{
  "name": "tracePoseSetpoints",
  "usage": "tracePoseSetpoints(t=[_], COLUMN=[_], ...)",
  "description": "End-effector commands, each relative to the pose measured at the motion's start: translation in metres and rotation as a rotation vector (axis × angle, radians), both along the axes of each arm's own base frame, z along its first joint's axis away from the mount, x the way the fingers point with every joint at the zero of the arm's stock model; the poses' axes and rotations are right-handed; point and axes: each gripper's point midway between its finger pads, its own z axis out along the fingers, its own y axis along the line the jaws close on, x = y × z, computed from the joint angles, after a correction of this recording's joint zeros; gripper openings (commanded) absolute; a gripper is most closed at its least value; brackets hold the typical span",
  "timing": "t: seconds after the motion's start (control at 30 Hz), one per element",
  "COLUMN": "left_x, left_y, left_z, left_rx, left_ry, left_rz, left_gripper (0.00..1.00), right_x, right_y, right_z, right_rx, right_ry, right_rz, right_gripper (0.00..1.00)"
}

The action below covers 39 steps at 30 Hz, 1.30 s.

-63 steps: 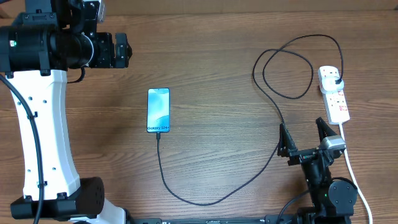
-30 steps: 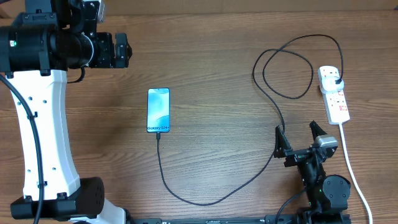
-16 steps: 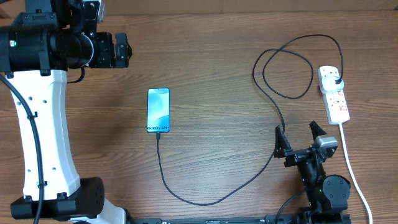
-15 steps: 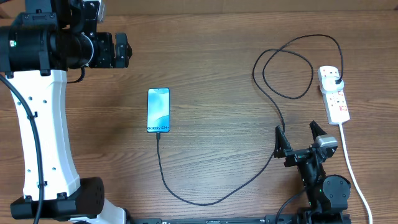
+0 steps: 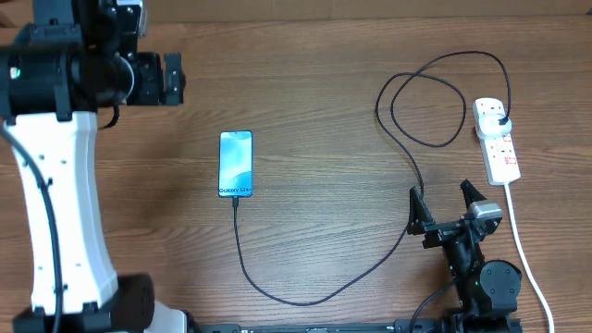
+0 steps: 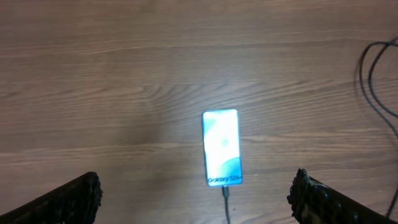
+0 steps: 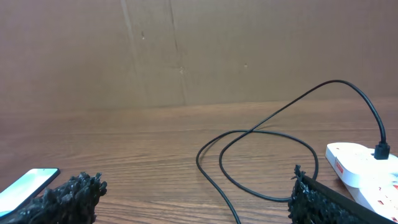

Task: Plug charger to phone and switch on socket

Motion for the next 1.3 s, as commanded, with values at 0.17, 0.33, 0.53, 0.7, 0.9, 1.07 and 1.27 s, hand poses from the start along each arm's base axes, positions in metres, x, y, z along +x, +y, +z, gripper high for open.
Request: tracePoseSetpoints(t=[0.17,0.33,0.53,0.7,0.9,1.07,1.27], left_x=[-0.040,-0.056,-0.071,-0.081,-0.092,-0.100,-0.109], left_y=[0.009,0.003,-0.008,-0.012,-0.013,-0.014,-0.013], left_z=[0.017,0.003,-0.021,-0.044,-0.072,-0.090,-0.114], left_rx=[0.053,0.036,-0.002,-0.008,-0.005,0.003,0.015], left_ry=[-0.180,-0.285,-0.433,-0.556,-0.681,-0.770,-0.850], left_rz=[0.038,0.022,-0.020,-0.037,-0.042,-0.044,-0.040], left_gripper=[0.99,1.00,1.00,0.99,1.00,0.99,1.00], right_x=[0.000,0.000,0.000,0.000,0.000,0.000,0.000], right_y=[0.001,0.001,0.001,0.001,0.001,0.001,0.001], right_z=[-0.002,-0.002,-0.002,-0.002,-0.002,-0.002,-0.002], right_rx=[-0.001,-0.001,-0.001,-0.001,-0.001,-0.001,-0.001], right_ry=[-0.004,-0.004,-0.004,-0.004,-0.004,-0.004,-0.004], right_rz=[0.002,0.002,0.002,0.002,0.002,0.002,0.003], right_gripper=[1.00,1.00,1.00,1.00,1.00,1.00,1.00])
